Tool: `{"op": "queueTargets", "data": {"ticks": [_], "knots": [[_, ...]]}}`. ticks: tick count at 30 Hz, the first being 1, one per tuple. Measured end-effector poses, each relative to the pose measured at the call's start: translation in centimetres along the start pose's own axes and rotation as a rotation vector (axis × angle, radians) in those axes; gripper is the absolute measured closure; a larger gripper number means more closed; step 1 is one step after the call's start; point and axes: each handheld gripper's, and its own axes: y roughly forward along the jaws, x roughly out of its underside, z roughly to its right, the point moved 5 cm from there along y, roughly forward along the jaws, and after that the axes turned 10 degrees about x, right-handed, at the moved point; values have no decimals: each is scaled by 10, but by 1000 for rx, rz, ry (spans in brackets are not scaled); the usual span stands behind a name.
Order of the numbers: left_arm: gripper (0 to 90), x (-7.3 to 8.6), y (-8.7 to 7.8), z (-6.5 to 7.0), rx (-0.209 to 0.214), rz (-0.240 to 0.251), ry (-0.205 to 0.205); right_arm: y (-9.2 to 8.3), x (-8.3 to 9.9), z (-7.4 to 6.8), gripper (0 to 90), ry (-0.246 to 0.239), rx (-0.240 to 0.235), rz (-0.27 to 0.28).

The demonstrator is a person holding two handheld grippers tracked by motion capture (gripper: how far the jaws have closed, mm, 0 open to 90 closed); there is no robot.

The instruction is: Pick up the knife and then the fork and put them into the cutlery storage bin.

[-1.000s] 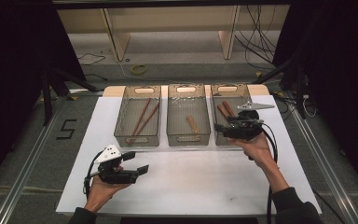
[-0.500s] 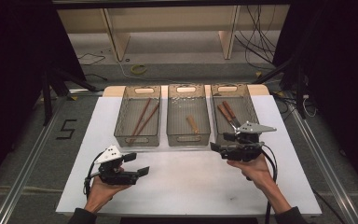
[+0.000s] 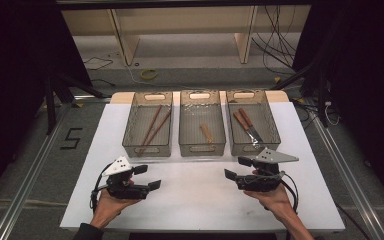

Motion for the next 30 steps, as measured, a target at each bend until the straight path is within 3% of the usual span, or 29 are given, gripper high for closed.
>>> {"op": "queueTargets", "data": {"ticks": [16, 30], "knots": [[179, 3, 1, 5, 20, -8, -1, -18, 22, 8, 254, 15, 32, 25], [179, 3, 1, 4, 17, -4, -2, -21, 26, 10, 247, 20, 39, 22]]}}
